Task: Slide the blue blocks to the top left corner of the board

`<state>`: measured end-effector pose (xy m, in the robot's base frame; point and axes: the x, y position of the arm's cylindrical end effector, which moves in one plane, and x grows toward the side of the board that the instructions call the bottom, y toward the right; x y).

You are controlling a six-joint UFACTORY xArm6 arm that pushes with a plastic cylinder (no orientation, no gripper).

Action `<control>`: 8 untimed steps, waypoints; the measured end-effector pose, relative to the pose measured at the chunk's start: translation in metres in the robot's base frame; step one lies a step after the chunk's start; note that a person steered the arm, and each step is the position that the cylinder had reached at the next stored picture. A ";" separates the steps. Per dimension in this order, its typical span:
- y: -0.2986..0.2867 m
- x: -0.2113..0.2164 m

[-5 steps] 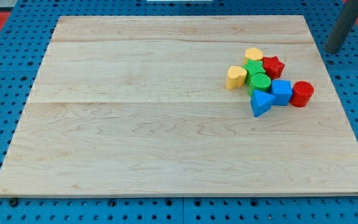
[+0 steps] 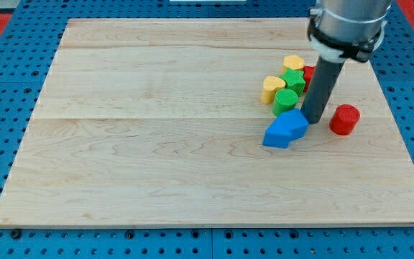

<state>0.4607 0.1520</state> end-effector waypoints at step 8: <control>-0.168 0.029</control>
<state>0.4894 -0.0163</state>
